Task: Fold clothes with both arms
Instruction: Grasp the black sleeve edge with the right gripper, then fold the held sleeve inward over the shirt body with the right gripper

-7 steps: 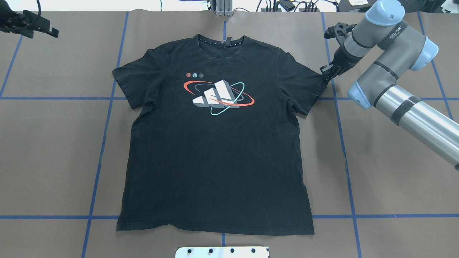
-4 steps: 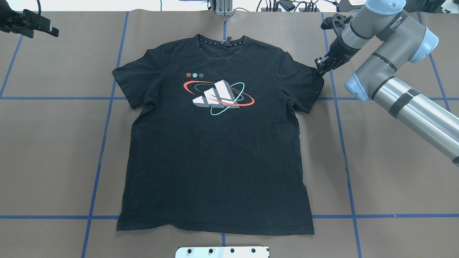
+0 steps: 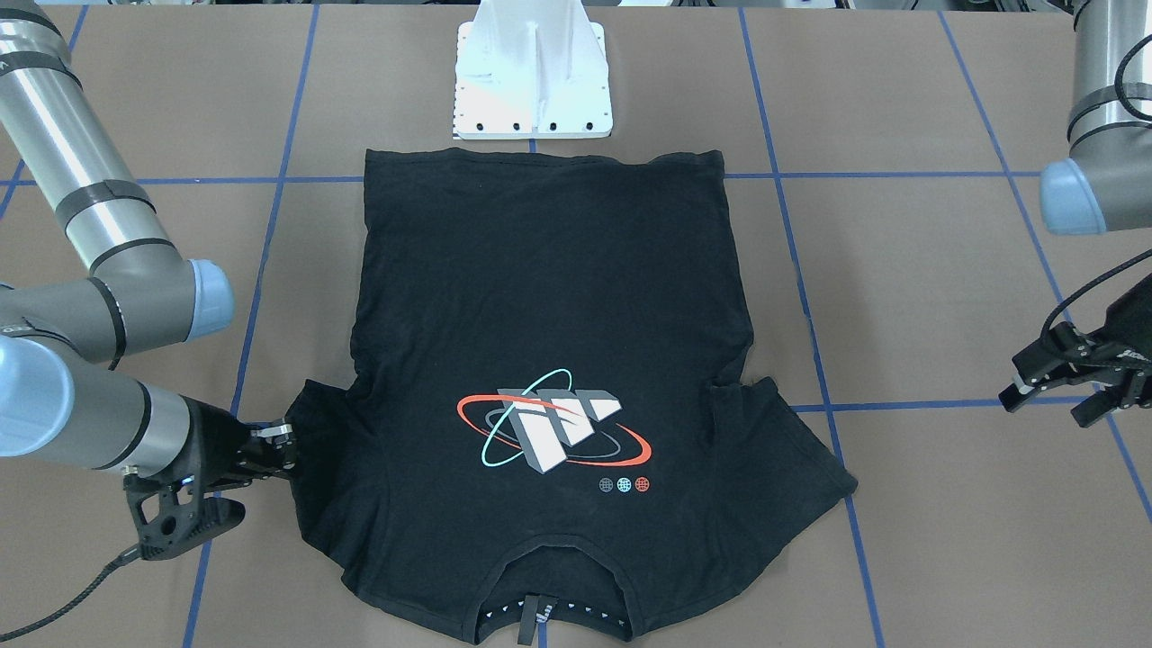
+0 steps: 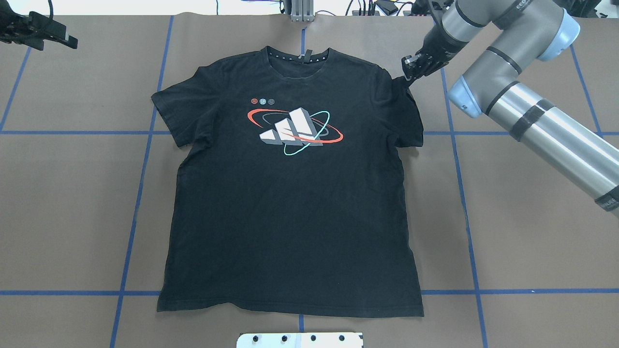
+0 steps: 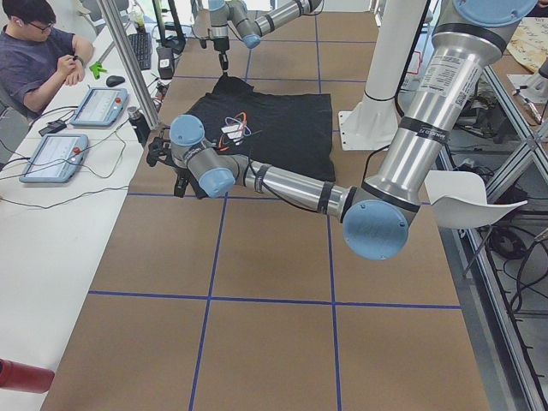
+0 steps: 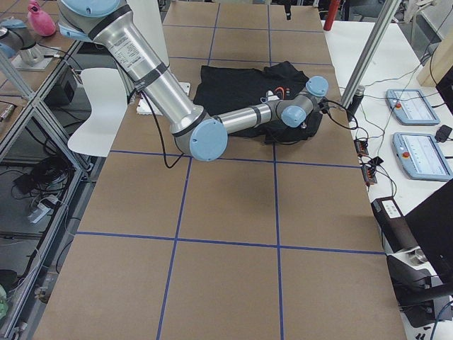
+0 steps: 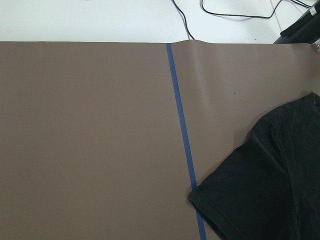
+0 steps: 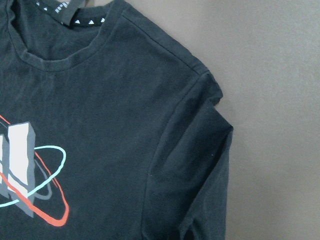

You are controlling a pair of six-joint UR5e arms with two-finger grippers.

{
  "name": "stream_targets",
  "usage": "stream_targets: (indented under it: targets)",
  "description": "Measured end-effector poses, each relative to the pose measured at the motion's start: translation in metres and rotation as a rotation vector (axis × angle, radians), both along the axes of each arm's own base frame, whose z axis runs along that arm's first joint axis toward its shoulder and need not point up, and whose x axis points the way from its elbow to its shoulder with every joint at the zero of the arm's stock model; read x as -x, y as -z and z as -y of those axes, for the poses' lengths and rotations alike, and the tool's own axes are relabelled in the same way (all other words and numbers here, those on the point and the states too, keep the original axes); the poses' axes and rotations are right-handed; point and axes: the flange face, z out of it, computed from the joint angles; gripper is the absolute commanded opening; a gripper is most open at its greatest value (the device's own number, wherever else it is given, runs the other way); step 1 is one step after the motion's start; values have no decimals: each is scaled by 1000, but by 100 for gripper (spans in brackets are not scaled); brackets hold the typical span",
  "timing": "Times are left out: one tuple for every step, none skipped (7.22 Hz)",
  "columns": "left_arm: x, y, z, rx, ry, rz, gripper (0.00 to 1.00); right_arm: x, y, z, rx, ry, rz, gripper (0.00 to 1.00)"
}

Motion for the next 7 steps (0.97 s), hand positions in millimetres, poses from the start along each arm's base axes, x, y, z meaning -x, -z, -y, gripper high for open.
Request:
stream_targets:
  targets:
    - [0,-1,0,1,0,1,100,20,23,-5,24,-3,11,0]
    - [0,-1,0,1,1,1,100,45,48,-10,40,-15,13,0]
    - [1,-1,0,1,2,2,100,69,67,-10,37,-31,-2,0]
    - [1,-1,0,1,2,1,100,94,82,-4,29,-52,-29,0]
    - [1,-1,0,1,2,1,100,115,91,4,22,-75,-63,0]
    - [1,-1,0,2,2,1,100,127,93,10,16,-98,-96,0]
    - [1,-2,0,2,3,2,100,134,94,17,8,-124,-124,0]
